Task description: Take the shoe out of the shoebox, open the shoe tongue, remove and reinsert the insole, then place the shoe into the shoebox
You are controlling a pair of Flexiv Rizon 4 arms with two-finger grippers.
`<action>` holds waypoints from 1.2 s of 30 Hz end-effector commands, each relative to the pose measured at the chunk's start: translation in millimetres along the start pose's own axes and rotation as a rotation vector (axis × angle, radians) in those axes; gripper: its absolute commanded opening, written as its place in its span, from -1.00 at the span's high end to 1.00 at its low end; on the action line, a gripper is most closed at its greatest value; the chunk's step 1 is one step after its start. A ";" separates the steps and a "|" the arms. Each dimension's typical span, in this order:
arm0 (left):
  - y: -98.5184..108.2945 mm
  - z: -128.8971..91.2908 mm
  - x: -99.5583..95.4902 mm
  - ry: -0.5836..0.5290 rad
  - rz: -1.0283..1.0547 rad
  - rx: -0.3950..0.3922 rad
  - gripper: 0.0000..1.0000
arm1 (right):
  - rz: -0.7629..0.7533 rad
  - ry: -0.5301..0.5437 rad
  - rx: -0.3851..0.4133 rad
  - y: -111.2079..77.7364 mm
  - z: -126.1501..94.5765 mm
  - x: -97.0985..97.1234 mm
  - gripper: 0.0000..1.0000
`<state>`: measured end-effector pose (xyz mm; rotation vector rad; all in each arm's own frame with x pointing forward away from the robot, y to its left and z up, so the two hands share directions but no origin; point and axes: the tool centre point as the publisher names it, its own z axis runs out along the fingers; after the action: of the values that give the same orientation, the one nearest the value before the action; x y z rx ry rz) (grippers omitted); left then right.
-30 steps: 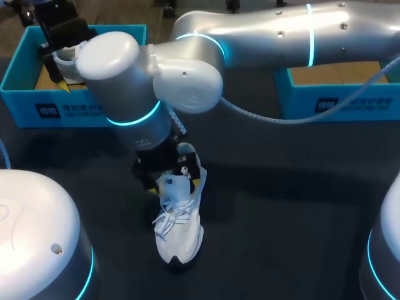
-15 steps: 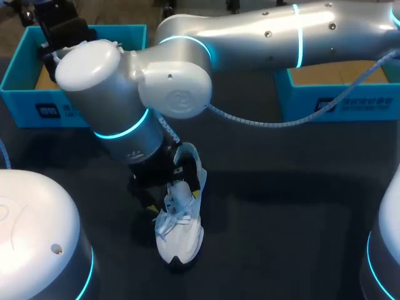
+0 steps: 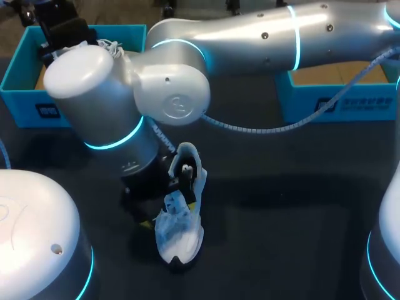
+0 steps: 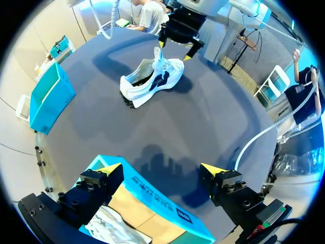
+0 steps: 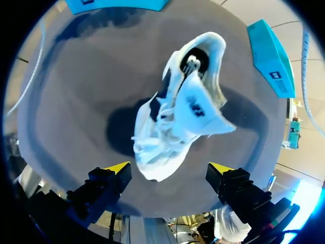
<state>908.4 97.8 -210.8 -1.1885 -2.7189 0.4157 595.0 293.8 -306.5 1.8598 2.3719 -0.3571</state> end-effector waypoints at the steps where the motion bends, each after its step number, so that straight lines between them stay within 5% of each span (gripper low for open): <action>1: 0.9 -0.4 -0.4 0.003 0.001 0.000 -1.00 | 0.720 0.015 -0.025 -15.8 -0.7 7.9 0.10; 8: 0.9 -0.4 -0.4 0.003 0.001 0.000 -1.00 | 0.791 0.065 -0.065 -24.8 3.2 0.0 0.49; 19: 0.9 -0.4 -0.4 0.003 0.001 0.000 -1.00 | 0.751 0.107 -0.120 8.0 10.1 -31.8 0.44; 36: 0.9 -0.4 -0.4 0.003 0.001 0.000 -1.00 | 0.664 0.124 -0.167 58.0 15.7 -48.9 0.58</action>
<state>908.4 97.9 -210.8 -1.1885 -2.7189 0.4157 661.3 260.0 -310.3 1.9256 2.2414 -0.0664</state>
